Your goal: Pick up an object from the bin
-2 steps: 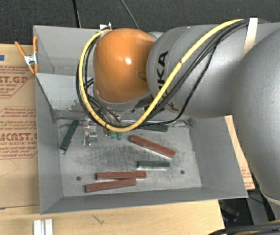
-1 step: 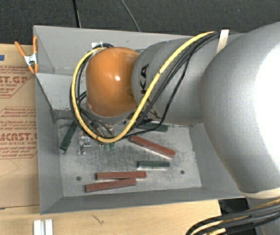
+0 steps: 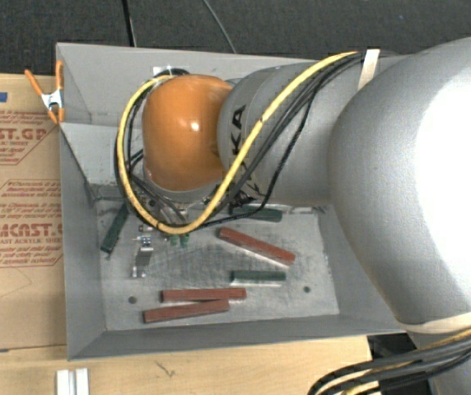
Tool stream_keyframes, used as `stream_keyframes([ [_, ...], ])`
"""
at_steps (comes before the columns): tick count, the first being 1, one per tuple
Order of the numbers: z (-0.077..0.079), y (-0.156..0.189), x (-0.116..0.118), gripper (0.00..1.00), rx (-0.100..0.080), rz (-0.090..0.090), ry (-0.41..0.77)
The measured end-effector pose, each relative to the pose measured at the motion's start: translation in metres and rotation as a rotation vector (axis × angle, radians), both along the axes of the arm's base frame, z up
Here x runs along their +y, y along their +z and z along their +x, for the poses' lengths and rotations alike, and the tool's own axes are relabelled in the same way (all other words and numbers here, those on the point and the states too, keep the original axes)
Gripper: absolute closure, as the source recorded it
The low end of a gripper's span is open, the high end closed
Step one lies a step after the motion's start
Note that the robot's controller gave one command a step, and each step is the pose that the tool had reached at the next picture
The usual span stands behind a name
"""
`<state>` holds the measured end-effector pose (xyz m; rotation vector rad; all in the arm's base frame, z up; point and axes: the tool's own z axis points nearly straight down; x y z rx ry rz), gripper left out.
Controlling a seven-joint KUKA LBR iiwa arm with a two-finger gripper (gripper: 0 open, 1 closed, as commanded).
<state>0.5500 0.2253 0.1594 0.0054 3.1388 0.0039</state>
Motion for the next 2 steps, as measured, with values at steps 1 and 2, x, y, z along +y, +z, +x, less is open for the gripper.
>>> stream_keyframes([
  [1, -0.0005, -0.0009, -0.0001, 1.0, 0.001, -0.001, 0.0],
  [2, -0.0005, -0.0009, -0.0001, 0.0, 0.002, -0.001, 0.0],
])
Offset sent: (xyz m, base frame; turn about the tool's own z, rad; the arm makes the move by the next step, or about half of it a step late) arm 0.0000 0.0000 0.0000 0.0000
